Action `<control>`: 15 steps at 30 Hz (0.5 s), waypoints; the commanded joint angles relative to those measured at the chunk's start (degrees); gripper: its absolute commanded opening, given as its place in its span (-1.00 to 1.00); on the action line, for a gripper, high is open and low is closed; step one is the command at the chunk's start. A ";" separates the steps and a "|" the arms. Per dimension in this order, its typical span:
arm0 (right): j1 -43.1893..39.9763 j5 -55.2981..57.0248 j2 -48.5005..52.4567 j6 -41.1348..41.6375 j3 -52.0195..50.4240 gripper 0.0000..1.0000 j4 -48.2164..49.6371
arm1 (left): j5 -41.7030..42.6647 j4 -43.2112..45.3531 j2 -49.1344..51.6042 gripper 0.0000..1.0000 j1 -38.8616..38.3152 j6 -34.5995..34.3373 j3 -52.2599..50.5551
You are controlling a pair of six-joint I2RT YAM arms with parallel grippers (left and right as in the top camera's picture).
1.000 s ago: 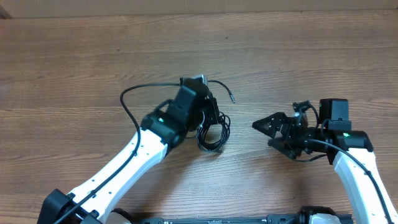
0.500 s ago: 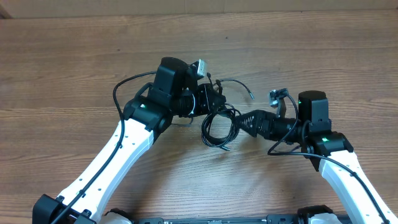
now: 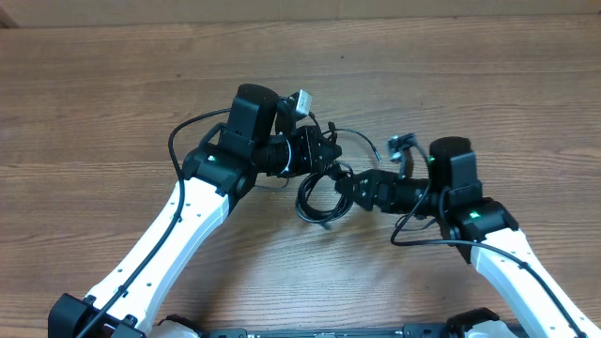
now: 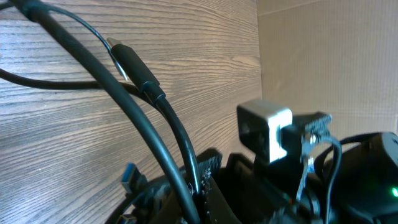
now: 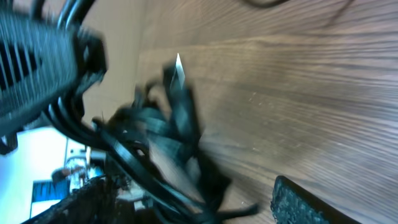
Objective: Untangle cables
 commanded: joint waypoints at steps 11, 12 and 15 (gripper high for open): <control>2.19 4.96 -0.42 -1.36 -0.28 0.85 0.87 | -8.70 -3.72 -1.22 -0.92 0.76 0.17 1.88; 2.19 4.96 -0.42 -1.60 -0.28 0.85 1.16 | -8.46 -3.98 -1.22 -0.92 0.76 0.20 1.88; 2.38 4.92 -0.42 -1.55 -0.28 0.76 1.86 | -6.45 -3.85 -1.22 -0.91 0.76 -0.50 1.88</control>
